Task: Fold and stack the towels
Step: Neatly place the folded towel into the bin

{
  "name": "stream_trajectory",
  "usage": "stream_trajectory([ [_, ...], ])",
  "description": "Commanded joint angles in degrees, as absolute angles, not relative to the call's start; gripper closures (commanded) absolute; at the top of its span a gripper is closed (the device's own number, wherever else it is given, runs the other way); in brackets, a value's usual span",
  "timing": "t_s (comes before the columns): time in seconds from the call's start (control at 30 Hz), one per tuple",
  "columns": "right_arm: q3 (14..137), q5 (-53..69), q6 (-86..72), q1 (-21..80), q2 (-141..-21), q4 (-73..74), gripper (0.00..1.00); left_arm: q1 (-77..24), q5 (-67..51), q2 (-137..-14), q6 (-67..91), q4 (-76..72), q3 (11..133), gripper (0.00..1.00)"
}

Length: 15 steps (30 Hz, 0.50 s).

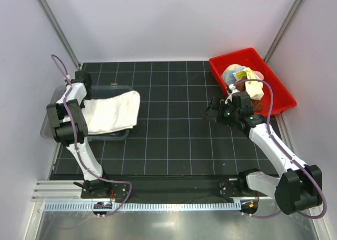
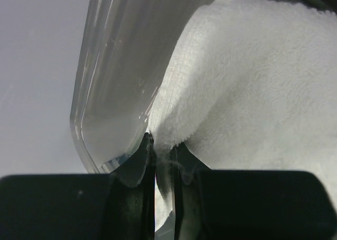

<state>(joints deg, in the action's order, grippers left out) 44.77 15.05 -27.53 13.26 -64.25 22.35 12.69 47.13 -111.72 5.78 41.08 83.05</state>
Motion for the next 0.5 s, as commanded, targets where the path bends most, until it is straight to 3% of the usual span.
stream_trajectory([
  [0.0, 44.83, 14.85, -26.98, 13.1, -62.67, 20.74, 0.0, 13.36, 51.94, -113.63, 5.36, 39.29, 86.66, 1.0],
  [0.47, 44.82, 14.68, -26.89, 13.1, -63.19, 20.13, 0.0, 15.73, 54.13, -120.32, 3.96, 39.9, 92.63, 1.0],
])
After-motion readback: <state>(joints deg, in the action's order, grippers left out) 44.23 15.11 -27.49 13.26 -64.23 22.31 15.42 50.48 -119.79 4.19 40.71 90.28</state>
